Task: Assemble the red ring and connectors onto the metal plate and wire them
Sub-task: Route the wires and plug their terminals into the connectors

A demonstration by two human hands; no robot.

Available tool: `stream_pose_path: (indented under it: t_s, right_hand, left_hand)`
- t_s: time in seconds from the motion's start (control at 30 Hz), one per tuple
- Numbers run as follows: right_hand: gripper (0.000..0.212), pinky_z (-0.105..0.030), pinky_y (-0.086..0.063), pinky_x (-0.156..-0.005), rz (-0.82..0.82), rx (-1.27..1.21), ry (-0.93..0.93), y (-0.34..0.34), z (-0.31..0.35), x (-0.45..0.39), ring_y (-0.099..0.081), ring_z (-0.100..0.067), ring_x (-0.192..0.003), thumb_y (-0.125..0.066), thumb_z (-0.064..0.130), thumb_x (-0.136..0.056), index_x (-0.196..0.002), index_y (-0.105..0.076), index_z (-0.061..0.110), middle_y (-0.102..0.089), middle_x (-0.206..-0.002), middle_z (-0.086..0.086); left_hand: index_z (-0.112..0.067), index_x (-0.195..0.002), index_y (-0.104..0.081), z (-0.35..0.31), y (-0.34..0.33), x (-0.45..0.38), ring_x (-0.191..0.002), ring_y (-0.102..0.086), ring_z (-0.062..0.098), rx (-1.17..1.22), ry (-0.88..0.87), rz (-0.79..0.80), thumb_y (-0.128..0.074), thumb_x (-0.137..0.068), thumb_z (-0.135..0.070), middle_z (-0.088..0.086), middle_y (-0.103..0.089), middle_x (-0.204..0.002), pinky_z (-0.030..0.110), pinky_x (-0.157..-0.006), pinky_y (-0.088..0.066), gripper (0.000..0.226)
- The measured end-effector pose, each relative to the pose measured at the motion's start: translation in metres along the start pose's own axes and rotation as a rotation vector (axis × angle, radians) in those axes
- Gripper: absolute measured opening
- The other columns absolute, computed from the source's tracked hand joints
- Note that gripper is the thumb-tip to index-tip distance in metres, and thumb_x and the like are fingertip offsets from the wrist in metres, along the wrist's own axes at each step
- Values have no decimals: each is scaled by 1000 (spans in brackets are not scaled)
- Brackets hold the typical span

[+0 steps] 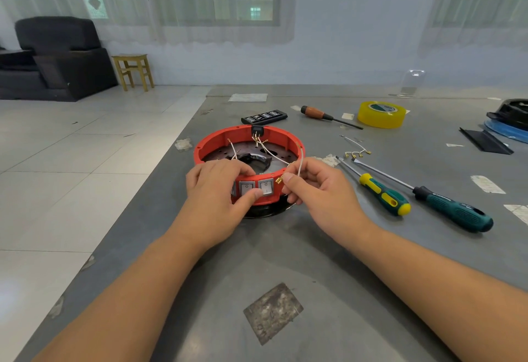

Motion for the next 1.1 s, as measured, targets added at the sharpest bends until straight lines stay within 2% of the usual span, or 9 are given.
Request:
stream_pose_path:
  t_s: [0.07,0.17,0.3,0.4,0.6,0.73,0.9,0.97,1.1]
  right_hand:
    - [12,-21,-53,-66,-13,31,11,-1,1,1,-68,-11,-72,-66,22,-98,-88,-69,28,-73,-80,2]
    - [10,-21,-54,-67,-70,152,81,0,8,0,-65,-7,-76,-65,28,-98,-89,-67,31,-69,-87,10]
    - [13,-8,-45,-65,-40,387,183,-2,17,-6,-63,-2,-84,-61,25,-101,-91,-62,34,-62,-109,21]
    - [14,-8,-44,-66,47,457,101,-8,8,-10,-64,-4,-82,-57,29,-103,-91,-58,38,-60,-100,14]
    - [11,-9,-41,-69,15,491,184,-3,11,0,-55,-5,-86,-57,22,-101,-93,-59,29,-54,-97,12]
    - [6,-13,-40,-76,33,533,328,-1,16,4,-53,-10,-88,-60,13,-100,-94,-60,14,-52,-104,3]
    - [3,-14,-41,-83,55,634,463,0,17,1,-52,-10,-92,-61,10,-99,-96,-61,10,-53,-107,3]
    - [5,-15,-41,-82,56,646,463,1,16,0,-52,-10,-92,-61,9,-99,-95,-60,12,-52,-106,4]
    - [8,-21,-45,-80,40,636,463,4,16,1,-53,-10,-91,-61,9,-98,-92,-59,15,-52,-102,6]
  left_hand:
    - [-40,-120,-58,3,-1,-1,-125,-42,3,1,22,-12,-54,-92,-64,-22,-56,-119,27,-111,-16,37]
    - [-36,-124,-59,14,5,-3,-134,-42,13,-42,89,-2,-59,-95,-62,-14,-57,-127,40,-116,-25,39]
    - [-41,-111,-63,18,13,-5,-118,-51,8,44,88,54,-64,-93,-55,-28,-58,-110,48,-114,-34,23]
    - [-39,-109,-68,17,15,-6,-115,-54,9,55,77,39,-70,-93,-52,-24,-64,-109,53,-109,-39,21]
    - [-35,-106,-74,10,14,-4,-114,-53,6,-5,-40,-7,-56,-85,-69,-18,-60,-113,35,-99,-29,44]
    - [-29,-106,-75,7,16,-4,-118,-55,18,-98,-105,-92,-62,-85,-67,-10,-59,-117,33,-103,-25,46]
    - [-34,-103,-72,4,13,0,-132,-48,23,-202,-96,-60,-82,-74,-57,-7,-56,-132,53,-112,-23,39]
    - [-34,-105,-73,1,10,2,-130,-46,21,-205,-92,-37,-84,-73,-55,-5,-56,-130,59,-108,-27,40]
    - [-26,-99,-74,-6,5,4,-116,-52,24,-222,-98,-61,-89,-75,-44,-3,-61,-117,49,-89,-41,33]
Point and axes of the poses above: each hand's wrist, its own x-axis away from the middle knuckle, its own y-axis out of the back of the hand, z = x × y, the point moved 5 cm from there along -x, towards the middle knuckle
